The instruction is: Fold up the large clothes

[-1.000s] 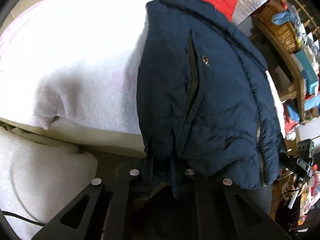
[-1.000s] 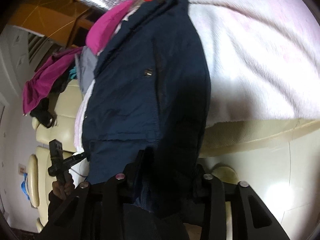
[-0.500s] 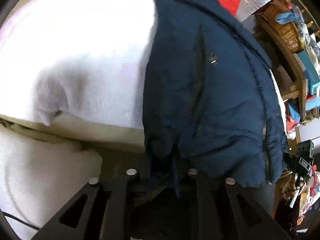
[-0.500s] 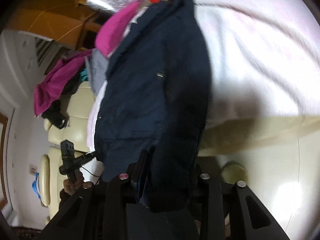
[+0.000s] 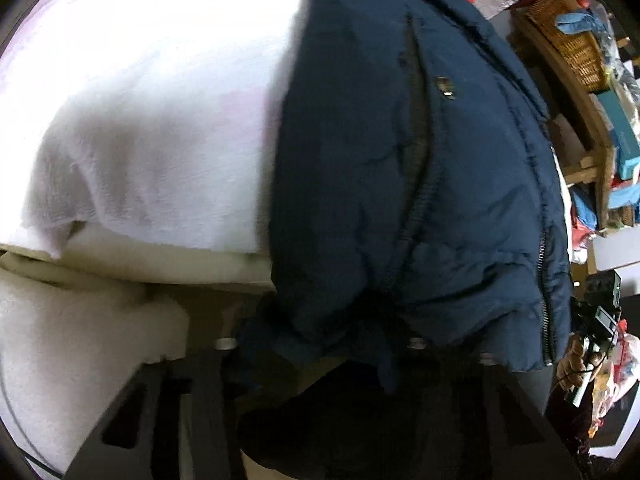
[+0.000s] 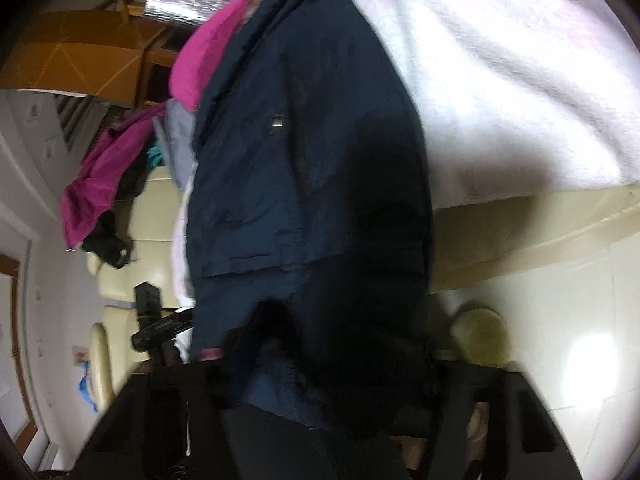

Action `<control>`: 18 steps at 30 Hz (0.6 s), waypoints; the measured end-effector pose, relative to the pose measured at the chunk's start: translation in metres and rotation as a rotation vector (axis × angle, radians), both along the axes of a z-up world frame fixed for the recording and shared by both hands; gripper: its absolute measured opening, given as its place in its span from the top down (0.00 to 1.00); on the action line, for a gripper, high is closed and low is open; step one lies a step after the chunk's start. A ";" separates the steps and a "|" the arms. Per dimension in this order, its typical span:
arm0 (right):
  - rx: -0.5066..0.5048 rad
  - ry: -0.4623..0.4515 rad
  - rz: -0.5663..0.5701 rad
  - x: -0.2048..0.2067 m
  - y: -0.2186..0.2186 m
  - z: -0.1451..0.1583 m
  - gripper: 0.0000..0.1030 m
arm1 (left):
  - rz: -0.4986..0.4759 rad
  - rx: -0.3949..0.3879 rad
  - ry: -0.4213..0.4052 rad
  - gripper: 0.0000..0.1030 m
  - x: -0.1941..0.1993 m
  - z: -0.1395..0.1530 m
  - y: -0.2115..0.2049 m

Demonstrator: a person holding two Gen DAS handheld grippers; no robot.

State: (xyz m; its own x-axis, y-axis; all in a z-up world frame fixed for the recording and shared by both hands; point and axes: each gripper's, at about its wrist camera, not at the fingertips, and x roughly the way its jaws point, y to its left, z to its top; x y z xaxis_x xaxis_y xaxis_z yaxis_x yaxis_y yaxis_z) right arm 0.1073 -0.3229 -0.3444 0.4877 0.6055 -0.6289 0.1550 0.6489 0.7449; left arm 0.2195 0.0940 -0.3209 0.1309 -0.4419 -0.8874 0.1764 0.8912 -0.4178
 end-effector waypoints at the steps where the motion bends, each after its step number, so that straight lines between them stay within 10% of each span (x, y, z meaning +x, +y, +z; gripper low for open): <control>1: -0.019 -0.016 -0.001 -0.001 0.000 0.004 0.69 | -0.013 -0.001 -0.010 0.74 -0.001 0.003 -0.001; 18: -0.066 -0.379 -0.048 -0.001 0.003 0.117 0.77 | 0.006 -0.111 -0.264 0.86 0.000 0.148 0.014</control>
State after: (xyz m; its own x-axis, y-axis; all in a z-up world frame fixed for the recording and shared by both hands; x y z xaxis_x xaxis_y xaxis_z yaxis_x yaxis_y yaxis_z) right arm 0.1061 -0.3203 -0.2272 0.7201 0.5404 -0.4353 -0.0919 0.6961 0.7121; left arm 0.2193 0.1075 -0.1726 0.3539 -0.5327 -0.7687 0.2871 0.8441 -0.4528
